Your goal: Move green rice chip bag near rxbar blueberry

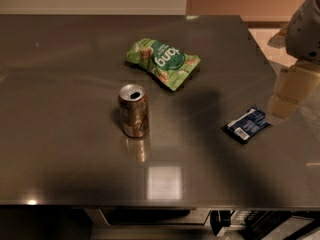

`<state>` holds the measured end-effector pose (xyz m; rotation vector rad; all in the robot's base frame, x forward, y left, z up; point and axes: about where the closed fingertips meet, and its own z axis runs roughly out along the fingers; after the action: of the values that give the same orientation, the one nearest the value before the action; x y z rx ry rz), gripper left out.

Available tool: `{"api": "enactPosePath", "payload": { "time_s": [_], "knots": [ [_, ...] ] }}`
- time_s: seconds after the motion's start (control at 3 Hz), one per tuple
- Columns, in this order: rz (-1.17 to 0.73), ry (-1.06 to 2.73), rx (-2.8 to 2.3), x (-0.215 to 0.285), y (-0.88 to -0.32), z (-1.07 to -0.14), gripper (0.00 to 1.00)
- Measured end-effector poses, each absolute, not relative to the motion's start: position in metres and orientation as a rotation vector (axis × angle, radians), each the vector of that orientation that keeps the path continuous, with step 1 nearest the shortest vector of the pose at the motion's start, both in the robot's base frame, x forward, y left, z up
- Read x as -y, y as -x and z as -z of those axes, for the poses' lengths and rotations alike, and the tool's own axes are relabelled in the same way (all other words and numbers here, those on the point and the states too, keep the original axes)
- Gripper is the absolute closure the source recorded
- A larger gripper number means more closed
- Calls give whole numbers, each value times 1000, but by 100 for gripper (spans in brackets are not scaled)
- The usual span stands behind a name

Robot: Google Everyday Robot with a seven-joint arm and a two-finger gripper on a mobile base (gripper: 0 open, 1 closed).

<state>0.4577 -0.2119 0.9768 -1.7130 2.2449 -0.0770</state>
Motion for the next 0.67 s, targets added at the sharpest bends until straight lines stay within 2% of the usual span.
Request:
{"api": "enactPosePath", "payload": {
  "time_s": [0.67],
  "knots": [
    [12, 1678, -2236, 175, -546, -963, 0]
  ]
}}
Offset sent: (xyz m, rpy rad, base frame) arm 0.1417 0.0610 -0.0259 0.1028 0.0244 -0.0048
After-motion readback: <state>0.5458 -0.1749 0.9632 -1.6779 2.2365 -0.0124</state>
